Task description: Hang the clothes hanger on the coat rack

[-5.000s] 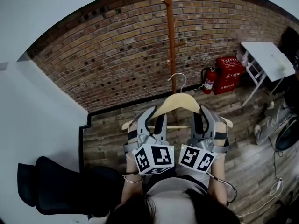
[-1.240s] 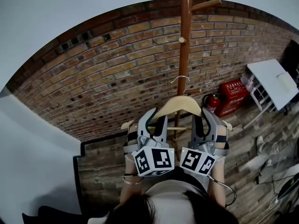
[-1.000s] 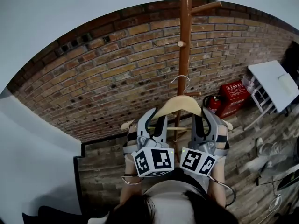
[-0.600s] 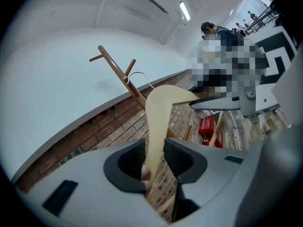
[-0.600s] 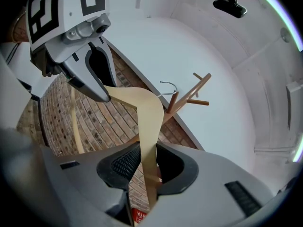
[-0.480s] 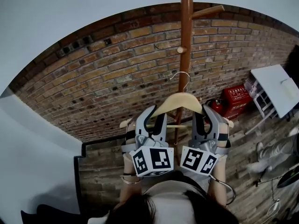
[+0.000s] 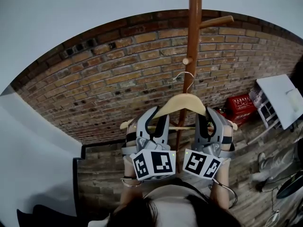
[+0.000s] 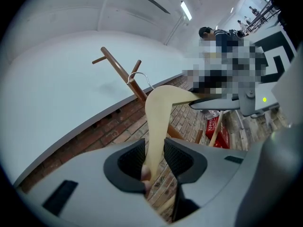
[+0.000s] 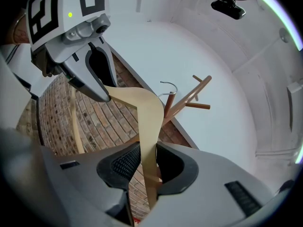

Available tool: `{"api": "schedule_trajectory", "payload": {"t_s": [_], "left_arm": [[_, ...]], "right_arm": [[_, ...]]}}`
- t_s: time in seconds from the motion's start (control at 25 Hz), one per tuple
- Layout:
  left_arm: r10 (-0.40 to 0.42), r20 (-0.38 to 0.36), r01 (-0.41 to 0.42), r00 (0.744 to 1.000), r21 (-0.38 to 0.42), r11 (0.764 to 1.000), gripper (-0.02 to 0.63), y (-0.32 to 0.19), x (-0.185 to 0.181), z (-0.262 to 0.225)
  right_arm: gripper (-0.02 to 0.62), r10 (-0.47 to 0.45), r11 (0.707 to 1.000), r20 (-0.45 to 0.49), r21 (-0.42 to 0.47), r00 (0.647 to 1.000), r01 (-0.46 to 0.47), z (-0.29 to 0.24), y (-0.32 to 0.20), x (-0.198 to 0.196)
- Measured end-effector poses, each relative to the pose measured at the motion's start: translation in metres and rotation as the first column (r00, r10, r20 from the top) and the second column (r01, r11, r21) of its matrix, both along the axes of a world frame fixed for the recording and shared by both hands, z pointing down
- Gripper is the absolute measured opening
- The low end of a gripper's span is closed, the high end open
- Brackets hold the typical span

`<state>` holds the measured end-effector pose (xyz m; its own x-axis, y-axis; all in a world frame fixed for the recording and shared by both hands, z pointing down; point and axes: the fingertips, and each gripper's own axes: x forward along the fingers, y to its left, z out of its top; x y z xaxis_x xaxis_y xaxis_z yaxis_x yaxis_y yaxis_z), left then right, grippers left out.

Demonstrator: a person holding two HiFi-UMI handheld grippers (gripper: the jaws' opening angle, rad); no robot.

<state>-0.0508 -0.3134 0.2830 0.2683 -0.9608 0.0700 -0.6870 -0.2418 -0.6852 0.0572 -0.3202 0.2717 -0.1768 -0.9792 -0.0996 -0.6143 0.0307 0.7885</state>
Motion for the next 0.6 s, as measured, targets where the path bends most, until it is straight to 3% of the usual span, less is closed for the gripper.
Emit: {"api": "schedule_trajectory", "payload": {"t_s": [0.6], "left_arm": [[-0.004,0.009,0.003,1.000,0.013,1.000,0.130,-0.030,0.004,-0.014]], "right_arm": [[0.117,-0.022,1.000,0.001,0.017,1.000,0.022,-0.016,-0.030,0.004]]}}
